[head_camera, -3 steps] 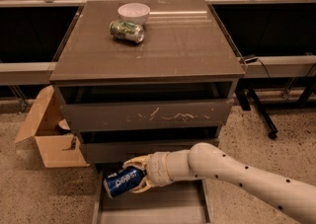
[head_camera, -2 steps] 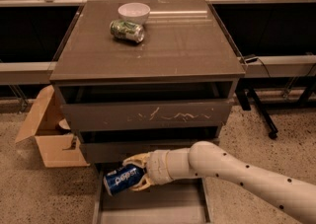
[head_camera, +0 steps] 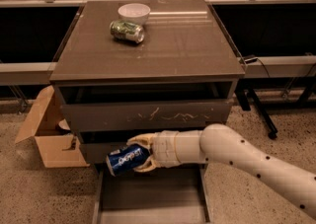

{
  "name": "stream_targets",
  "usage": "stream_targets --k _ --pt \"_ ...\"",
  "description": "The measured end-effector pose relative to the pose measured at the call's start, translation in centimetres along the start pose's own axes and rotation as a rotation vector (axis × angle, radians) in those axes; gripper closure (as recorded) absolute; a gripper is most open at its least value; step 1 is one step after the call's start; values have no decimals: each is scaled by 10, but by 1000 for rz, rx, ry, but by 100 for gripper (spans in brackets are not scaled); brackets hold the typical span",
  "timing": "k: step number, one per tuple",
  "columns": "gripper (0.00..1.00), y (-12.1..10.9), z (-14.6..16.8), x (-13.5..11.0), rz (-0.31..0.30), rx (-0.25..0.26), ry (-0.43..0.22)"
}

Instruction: Pick pepsi can from bottom drawer and place on counter

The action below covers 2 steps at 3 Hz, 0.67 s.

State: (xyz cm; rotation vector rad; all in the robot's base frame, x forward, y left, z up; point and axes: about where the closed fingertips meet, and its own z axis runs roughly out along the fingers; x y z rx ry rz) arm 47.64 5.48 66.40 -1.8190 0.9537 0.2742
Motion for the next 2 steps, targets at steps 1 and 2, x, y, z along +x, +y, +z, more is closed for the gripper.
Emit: stream_targets --k 1,2 --pt "100 -57 -45 -36 -82 36 40" --pt "100 -101 -84 -67 -167 62 85"
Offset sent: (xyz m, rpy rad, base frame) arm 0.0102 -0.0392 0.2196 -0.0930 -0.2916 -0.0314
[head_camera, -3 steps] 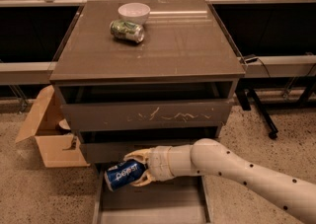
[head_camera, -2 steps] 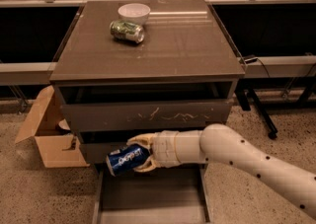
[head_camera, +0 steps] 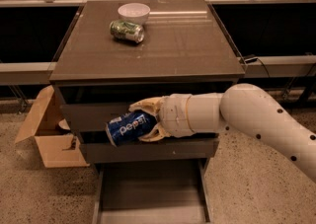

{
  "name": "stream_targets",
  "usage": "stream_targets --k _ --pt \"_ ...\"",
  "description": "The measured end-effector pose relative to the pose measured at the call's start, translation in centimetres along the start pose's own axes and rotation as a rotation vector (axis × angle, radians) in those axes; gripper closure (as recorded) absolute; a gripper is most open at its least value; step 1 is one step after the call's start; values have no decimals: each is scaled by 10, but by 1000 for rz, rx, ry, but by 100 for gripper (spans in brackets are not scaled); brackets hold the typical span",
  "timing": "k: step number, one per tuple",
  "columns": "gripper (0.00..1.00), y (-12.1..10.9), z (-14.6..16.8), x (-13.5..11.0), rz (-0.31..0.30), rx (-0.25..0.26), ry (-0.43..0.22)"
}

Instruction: Pick pepsi can from bottom drawer and place on counter

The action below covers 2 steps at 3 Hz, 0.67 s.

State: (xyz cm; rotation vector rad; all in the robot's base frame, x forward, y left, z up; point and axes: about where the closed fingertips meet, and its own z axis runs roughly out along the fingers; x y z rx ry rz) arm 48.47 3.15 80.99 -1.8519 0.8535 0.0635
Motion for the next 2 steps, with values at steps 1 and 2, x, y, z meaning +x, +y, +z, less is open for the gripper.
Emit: stream_targets --k 1,2 --pt "100 0 0 0 0 1 0" --pt "100 -23 -8 9 4 67 5"
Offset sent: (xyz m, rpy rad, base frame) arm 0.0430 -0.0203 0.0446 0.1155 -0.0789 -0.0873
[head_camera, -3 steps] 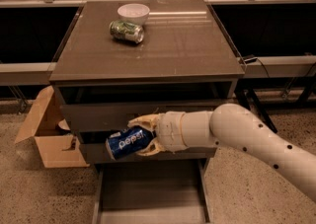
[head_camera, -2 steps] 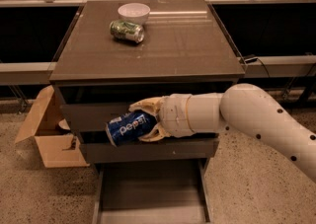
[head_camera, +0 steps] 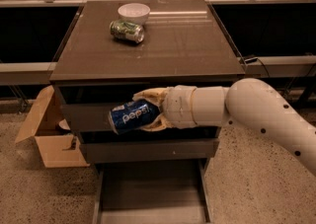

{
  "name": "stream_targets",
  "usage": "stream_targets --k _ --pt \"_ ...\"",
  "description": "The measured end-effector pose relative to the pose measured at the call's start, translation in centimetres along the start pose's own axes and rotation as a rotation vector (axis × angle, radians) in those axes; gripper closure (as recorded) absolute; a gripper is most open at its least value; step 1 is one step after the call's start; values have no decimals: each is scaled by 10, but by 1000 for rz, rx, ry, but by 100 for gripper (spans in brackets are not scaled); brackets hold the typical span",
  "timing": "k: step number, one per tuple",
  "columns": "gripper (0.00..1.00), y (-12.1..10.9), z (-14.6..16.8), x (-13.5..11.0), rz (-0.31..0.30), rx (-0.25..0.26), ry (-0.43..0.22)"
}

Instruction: Pick pepsi can from bottom drawer and place on counter

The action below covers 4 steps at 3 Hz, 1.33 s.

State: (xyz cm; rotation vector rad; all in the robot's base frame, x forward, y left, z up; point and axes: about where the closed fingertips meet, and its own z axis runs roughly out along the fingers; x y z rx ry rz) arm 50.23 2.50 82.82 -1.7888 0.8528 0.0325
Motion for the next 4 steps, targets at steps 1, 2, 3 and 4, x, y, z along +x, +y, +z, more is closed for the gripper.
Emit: stream_targets --k 1,2,3,4 --pt "100 -40 -23 21 25 96 -6" --pt "100 -105 -54 57 64 210 20" --pt "100 -105 -54 57 64 211 20" --pt "100 -143 -64 88 142 296 64"
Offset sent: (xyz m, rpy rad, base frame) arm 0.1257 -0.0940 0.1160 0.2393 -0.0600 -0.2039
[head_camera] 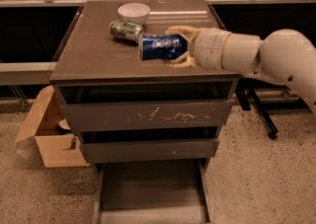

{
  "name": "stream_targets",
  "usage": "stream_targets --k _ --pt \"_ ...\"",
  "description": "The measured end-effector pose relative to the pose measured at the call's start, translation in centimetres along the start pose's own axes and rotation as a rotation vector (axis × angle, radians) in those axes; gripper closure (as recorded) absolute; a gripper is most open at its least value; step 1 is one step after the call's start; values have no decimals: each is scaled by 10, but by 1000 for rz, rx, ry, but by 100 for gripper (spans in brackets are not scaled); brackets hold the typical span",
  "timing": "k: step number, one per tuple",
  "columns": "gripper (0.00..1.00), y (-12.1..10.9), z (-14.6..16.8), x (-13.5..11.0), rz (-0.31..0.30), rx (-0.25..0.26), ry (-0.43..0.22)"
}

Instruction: Pick pepsi can from bottom drawer and place on counter

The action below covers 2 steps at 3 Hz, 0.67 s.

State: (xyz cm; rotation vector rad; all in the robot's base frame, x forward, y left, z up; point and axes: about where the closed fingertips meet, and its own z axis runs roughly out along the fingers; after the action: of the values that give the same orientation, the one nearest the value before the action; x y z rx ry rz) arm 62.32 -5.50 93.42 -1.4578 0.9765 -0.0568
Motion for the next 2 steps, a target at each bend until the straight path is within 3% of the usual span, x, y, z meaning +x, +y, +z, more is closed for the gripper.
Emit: stream_targets --k 1,2 --pt "100 -30 4 25 77 43 52" --pt "100 -57 18 60 265 118 77"
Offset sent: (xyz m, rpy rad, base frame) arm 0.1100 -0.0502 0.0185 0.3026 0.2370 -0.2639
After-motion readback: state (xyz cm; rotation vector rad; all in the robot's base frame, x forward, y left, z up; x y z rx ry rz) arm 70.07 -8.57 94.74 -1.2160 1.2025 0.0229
